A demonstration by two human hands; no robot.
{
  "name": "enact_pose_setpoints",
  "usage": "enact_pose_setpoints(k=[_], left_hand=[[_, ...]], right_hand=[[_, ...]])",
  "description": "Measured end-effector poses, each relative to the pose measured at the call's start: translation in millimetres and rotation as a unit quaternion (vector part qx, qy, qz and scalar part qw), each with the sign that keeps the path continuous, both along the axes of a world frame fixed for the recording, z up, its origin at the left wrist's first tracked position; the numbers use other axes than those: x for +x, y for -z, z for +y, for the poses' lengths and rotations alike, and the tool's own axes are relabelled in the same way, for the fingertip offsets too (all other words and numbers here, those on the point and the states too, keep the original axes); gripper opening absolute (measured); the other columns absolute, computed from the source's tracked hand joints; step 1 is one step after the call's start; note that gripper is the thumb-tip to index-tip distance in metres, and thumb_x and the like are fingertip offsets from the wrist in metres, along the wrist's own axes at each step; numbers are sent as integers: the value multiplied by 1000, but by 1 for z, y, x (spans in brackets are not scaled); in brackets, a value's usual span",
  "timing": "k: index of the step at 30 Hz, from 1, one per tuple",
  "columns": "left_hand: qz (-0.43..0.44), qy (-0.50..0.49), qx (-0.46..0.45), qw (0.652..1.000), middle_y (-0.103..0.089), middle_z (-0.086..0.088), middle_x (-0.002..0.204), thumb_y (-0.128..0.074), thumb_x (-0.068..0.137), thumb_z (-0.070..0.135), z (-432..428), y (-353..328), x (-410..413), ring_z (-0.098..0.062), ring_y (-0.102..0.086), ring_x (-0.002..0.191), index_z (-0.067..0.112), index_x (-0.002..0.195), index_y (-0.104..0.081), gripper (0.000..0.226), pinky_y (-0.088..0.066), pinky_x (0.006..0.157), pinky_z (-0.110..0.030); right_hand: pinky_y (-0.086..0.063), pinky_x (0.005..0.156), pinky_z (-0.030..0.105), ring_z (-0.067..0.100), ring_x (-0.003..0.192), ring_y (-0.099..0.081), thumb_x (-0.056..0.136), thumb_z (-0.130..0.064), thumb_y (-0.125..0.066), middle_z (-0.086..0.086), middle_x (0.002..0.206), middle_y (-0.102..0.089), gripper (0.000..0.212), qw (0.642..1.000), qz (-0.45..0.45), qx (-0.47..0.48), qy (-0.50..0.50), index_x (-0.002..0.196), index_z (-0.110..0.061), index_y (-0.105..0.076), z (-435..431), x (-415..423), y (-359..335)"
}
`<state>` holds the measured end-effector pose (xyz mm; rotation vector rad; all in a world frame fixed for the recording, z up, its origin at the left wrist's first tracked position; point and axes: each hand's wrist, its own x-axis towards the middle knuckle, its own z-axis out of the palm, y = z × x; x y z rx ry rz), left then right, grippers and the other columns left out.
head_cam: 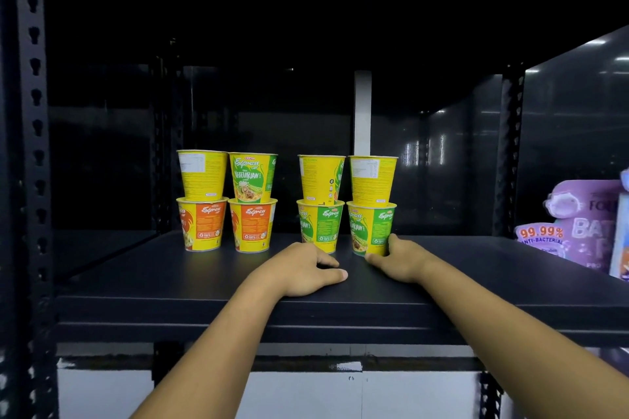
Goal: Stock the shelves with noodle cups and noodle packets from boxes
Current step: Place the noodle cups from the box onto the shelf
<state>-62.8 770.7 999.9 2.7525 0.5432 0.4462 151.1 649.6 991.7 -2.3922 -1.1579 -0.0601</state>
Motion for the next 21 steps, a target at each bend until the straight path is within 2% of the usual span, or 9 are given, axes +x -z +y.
enact_pose_setpoints(k=[4,7,11,15,18,21], left_hand=[[-3,2,1,1000,-56,10,150,-62,94,61,1,1,1,-14,-48,139,31,137,-67,53,-35,104,-25],[-1,2,3,1000,-56,9,150,-62,95,60,-1,0,0,-14,-48,139,31,137,-67,52,-36,103,-25],[0,6,9,1000,-57,8,149,-61,96,58,-5,-1,-3,-15,-50,137,30,136,-68,49,-38,103,-26],[-9,9,21,1000,-64,8,140,-60,98,54,-10,-2,-7,-14,-56,126,30,128,-73,41,-42,98,-27],[-17,4,32,999,-68,8,131,-60,99,51,-16,-2,-10,-12,-60,114,29,122,-76,36,-48,95,-29],[-16,-5,50,999,-71,8,126,-59,99,50,-22,-2,-15,-12,-61,108,29,119,-78,35,-51,95,-32]], right_hand=[[-50,97,35,23,116,-60,97,-56,-53,4,130,-66,46,998,-62,-18,-16,126,-22,-65,-20,-16,0],[-52,94,37,19,108,-61,98,-55,-53,1,121,-69,41,995,-83,-17,-54,118,-24,-71,-36,-27,0],[-51,98,39,16,110,-62,98,-53,-54,-4,122,-71,38,991,-91,-9,-97,120,-28,-73,-58,-40,1],[-50,100,38,14,113,-62,99,-52,-52,-8,124,-71,37,988,-110,5,-110,123,-32,-71,-74,-53,5],[-51,94,39,16,110,-62,102,-56,-40,-10,123,-71,40,981,-159,-9,-111,125,-37,-67,-83,-64,11],[-51,93,39,18,115,-61,105,-57,-27,-12,130,-67,47,975,-202,-17,-92,130,-36,-61,-93,-75,18]])
